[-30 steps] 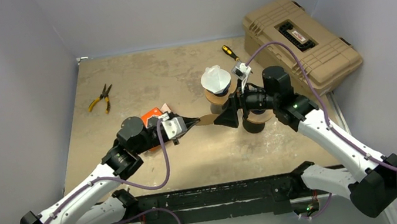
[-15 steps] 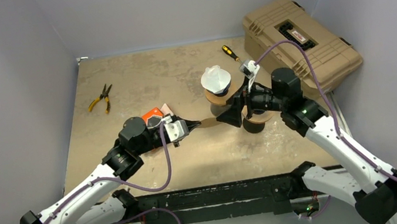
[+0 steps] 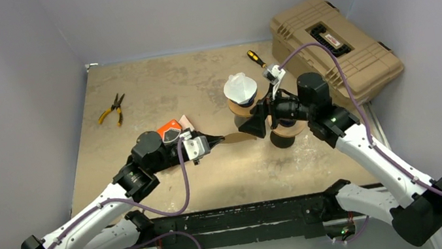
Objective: Place the coffee filter in the dripper
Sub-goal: Pick up the coffee filter from the coffee filter holder.
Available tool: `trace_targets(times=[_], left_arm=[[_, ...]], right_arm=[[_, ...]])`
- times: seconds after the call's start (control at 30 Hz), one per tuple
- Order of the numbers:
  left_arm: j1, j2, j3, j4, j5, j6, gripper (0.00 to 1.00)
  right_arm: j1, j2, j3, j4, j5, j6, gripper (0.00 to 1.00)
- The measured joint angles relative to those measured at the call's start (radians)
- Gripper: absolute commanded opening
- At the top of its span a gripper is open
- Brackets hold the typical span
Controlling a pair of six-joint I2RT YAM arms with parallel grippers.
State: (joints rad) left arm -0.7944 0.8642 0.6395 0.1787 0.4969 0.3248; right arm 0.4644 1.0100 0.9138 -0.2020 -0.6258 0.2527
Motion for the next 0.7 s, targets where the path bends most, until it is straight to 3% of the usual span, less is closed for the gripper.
trace_targets(times=[0.7], left_arm=[[-0.011, 0.007, 0.0, 0.019, -0.013, -0.011, 0.0]], right_arm=[[0.0, -0.003, -0.036, 0.005, -0.058, -0.003, 0.96]])
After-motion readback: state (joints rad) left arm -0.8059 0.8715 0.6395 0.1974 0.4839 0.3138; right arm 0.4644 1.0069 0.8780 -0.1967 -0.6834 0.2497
